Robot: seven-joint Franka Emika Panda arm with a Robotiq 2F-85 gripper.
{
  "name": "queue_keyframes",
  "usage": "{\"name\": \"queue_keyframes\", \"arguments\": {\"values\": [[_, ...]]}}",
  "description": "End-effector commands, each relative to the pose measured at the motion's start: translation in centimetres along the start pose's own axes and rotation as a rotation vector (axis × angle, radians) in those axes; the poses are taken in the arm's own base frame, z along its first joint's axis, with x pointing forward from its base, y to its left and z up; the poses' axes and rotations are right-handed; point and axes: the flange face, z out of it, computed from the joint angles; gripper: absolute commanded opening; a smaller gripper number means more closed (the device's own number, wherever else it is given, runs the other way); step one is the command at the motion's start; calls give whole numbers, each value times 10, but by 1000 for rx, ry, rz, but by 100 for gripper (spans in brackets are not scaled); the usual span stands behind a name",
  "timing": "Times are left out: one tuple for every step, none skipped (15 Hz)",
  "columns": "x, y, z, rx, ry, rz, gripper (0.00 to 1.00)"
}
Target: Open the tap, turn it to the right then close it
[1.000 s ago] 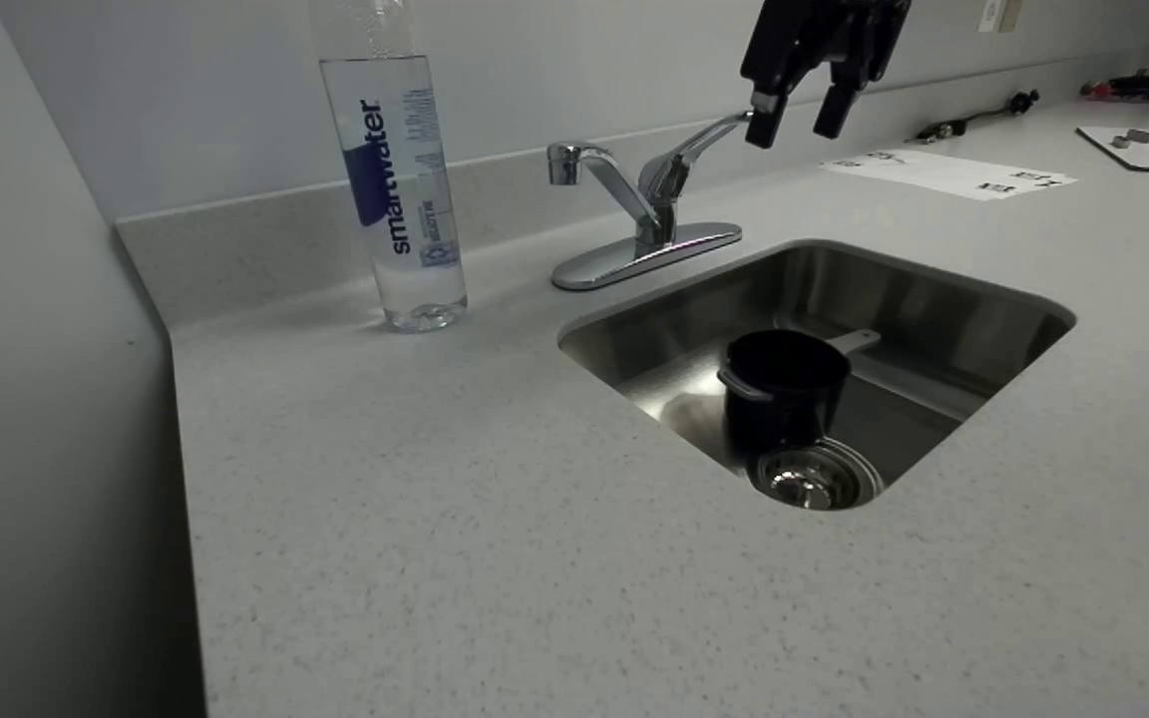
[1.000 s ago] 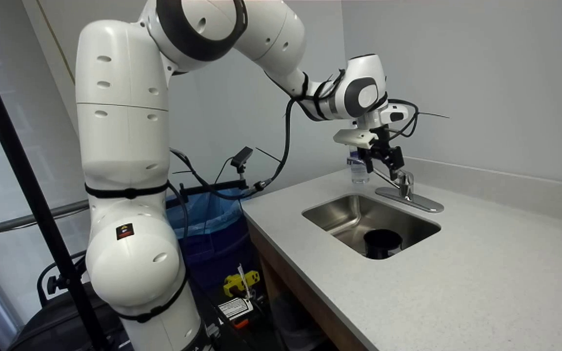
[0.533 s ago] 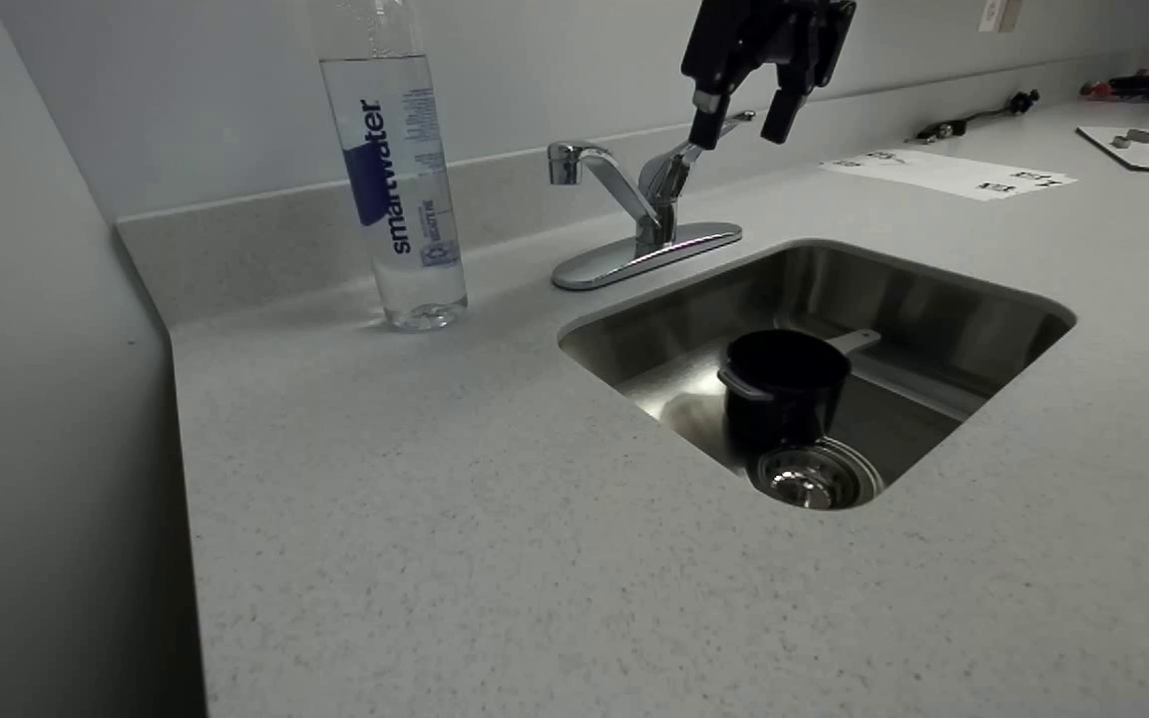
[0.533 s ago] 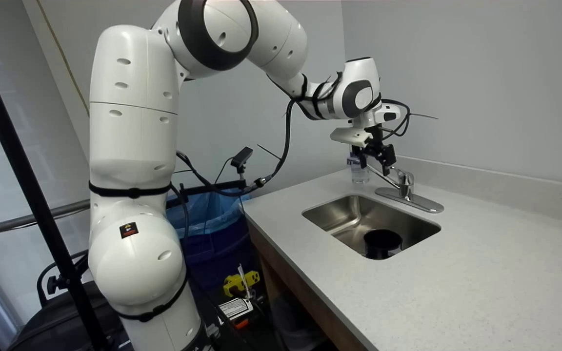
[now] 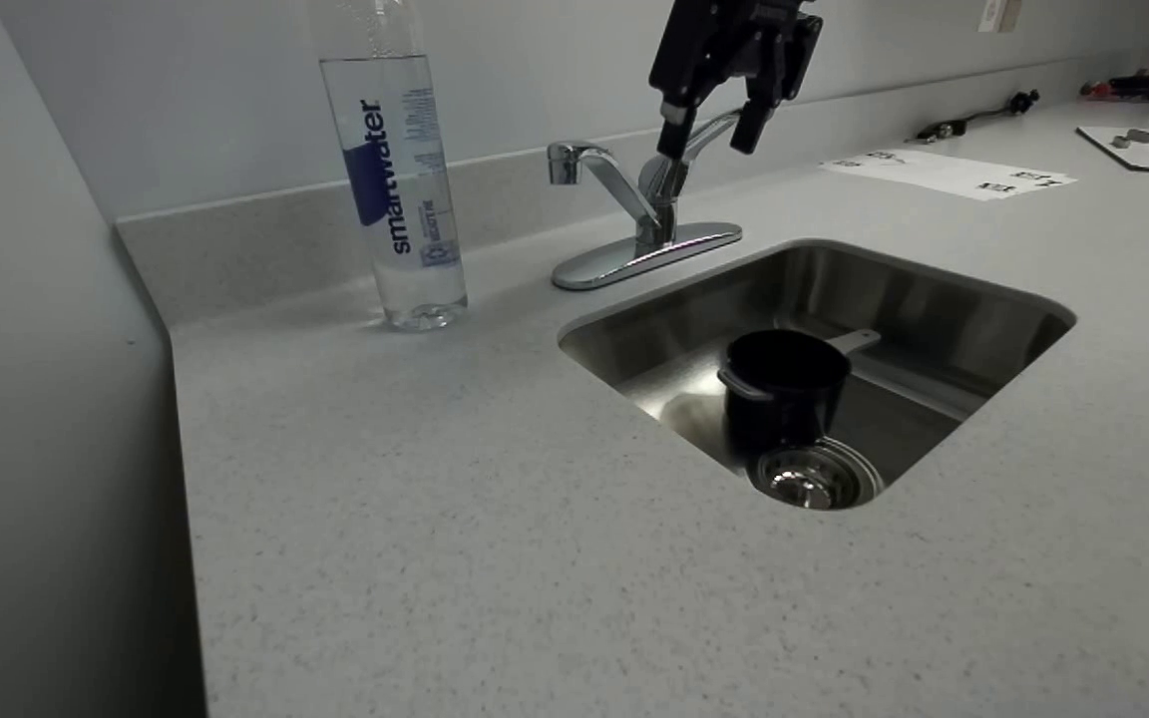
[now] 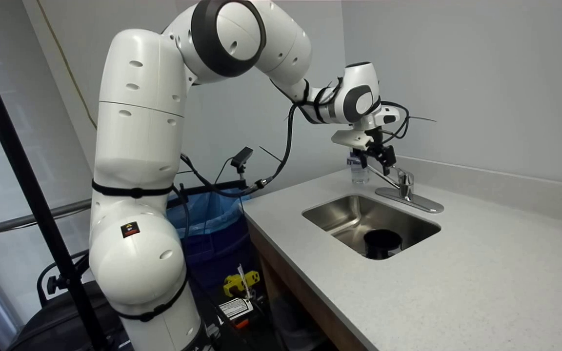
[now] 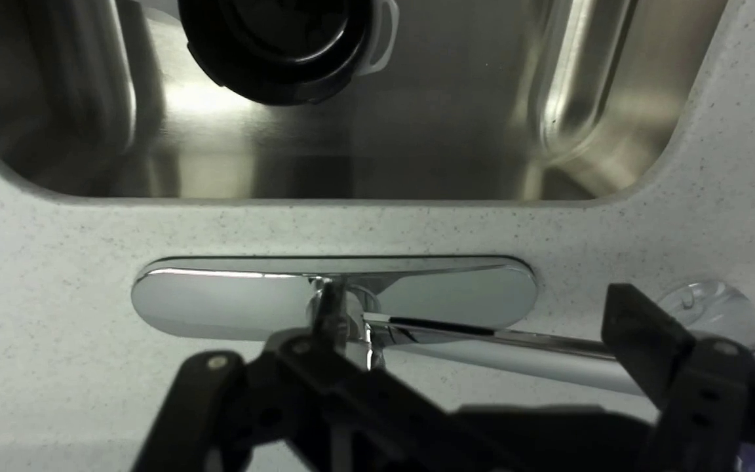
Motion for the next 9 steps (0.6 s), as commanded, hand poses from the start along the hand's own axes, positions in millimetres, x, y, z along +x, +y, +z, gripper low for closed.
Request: {"name": "queue_keyframes", "arguments": {"values": [[16, -7, -4, 6, 101, -11, 100], [19, -7, -6, 6, 127, -16, 100], [23, -7, -9, 2, 160, -23, 100], [26, -6, -11, -1, 188, -29, 100], [29, -4, -13, -6, 216, -36, 100], [31, -3, -14, -11, 241, -41, 100], [34, -1, -16, -17, 268, -46, 100], [37, 1, -17, -24, 292, -50, 100], [39, 3, -19, -29, 316, -50, 100]]}}
